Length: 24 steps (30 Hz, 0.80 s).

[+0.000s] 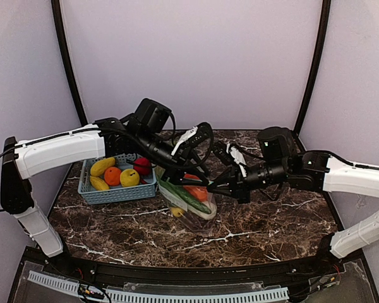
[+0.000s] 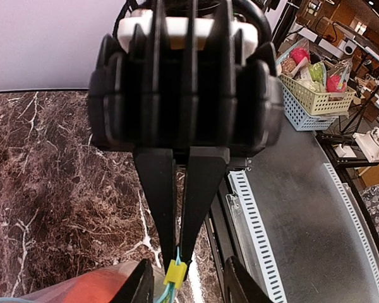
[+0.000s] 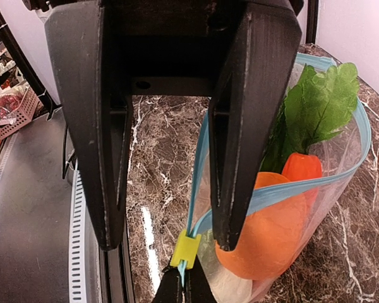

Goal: Place the food in the zip-top bag and seal the zipper
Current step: Zip the zipper of the food storage bag.

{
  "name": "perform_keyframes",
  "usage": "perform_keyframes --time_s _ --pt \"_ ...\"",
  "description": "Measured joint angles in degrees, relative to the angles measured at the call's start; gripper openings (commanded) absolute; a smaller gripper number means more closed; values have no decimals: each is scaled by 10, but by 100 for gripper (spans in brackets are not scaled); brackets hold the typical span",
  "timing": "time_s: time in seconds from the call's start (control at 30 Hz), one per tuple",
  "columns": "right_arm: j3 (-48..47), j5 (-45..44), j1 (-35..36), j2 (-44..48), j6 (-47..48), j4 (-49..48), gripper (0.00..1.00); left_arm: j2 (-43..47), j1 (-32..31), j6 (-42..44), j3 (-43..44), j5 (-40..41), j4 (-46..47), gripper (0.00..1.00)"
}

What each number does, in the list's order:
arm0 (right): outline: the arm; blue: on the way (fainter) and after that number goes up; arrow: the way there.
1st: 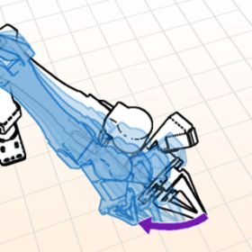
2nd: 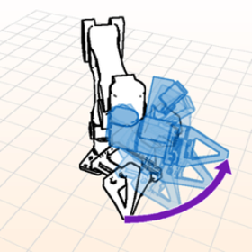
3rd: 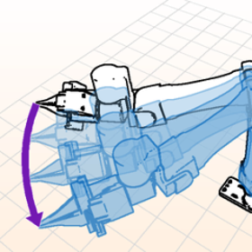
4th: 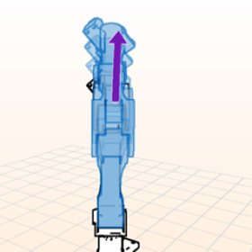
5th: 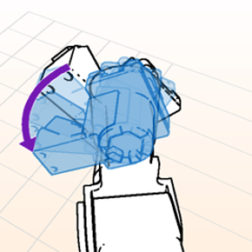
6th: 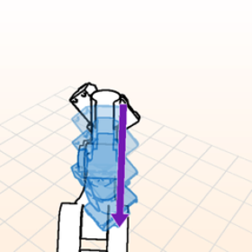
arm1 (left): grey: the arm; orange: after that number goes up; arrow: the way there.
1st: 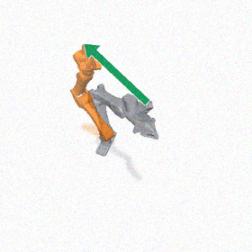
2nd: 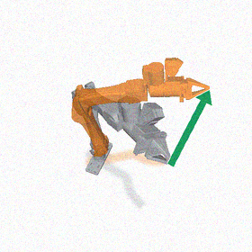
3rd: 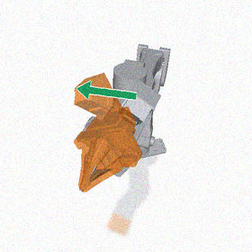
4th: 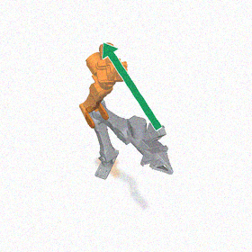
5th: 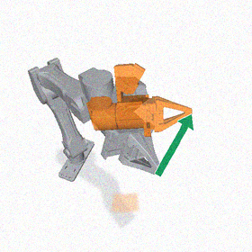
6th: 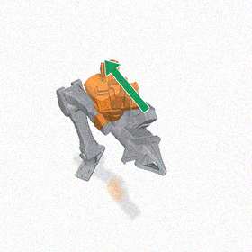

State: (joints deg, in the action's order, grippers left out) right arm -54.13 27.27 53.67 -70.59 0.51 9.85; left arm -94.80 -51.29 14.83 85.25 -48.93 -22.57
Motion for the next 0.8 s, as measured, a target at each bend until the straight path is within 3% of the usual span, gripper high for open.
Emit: perform_keyframes --time_s 0.37,0.8 --pt "0 0 0 0 -2 0 0 -5 -2 23 0 34 -16 36" --pt "2 -3 -3 0 -7 3 0 -12 -7 34 0 46 -19 1"
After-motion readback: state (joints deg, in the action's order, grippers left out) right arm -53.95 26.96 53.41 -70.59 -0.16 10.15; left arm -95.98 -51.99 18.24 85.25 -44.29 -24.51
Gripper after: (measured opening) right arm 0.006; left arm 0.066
